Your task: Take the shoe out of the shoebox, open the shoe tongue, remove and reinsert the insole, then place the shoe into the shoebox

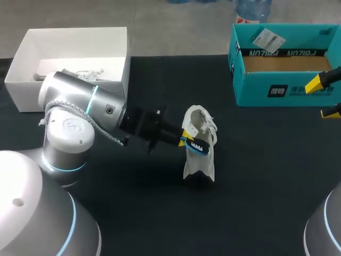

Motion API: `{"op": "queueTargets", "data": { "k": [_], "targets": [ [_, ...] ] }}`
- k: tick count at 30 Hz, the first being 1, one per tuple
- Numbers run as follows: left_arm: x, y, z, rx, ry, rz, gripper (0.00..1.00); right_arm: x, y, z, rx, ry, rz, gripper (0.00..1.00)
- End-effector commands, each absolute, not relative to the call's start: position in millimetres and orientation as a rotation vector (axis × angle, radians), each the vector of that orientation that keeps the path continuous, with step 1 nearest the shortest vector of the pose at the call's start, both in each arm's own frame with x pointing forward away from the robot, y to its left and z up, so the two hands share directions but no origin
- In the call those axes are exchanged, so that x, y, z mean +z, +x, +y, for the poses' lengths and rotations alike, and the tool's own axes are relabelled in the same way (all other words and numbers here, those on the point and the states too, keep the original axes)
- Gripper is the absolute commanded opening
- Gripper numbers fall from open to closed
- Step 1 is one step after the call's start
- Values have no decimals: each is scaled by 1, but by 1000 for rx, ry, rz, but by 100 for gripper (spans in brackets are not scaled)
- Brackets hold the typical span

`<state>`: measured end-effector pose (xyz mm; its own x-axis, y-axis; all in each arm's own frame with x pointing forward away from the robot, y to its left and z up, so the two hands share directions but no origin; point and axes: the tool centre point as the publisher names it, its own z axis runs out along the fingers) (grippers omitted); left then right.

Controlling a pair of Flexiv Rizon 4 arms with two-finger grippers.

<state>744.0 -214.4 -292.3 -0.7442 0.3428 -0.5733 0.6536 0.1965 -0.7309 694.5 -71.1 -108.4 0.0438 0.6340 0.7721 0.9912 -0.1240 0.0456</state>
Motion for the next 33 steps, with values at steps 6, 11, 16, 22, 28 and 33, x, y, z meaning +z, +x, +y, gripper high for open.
{"op": "queueTargets", "data": {
  "k": [6, 11, 16, 22, 28, 33],
  "targets": [
    [-289, 746, -218, -1549, 929, 2205, 0, -109, 694, -71, -899, -1815, -1633, 100],
    [-255, 737, -210, -1635, 905, 2148, 0, -109, 694, -71, -899, -1815, -1633, 100],
    [-240, 728, -215, -1674, 960, 2081, 0, -109, 694, -71, -899, -1815, -1633, 100],
    [-244, 724, -234, -1723, 987, 2027, 0, -109, 694, -71, -899, -1815, -1633, 100],
    [-255, 721, -255, -1756, 1008, 2001, 0, -109, 694, -71, -899, -1815, -1633, 100],
    [-268, 725, -266, -1737, 1000, 2005, 0, -109, 694, -71, -899, -1815, -1633, 100]
  ]
}}
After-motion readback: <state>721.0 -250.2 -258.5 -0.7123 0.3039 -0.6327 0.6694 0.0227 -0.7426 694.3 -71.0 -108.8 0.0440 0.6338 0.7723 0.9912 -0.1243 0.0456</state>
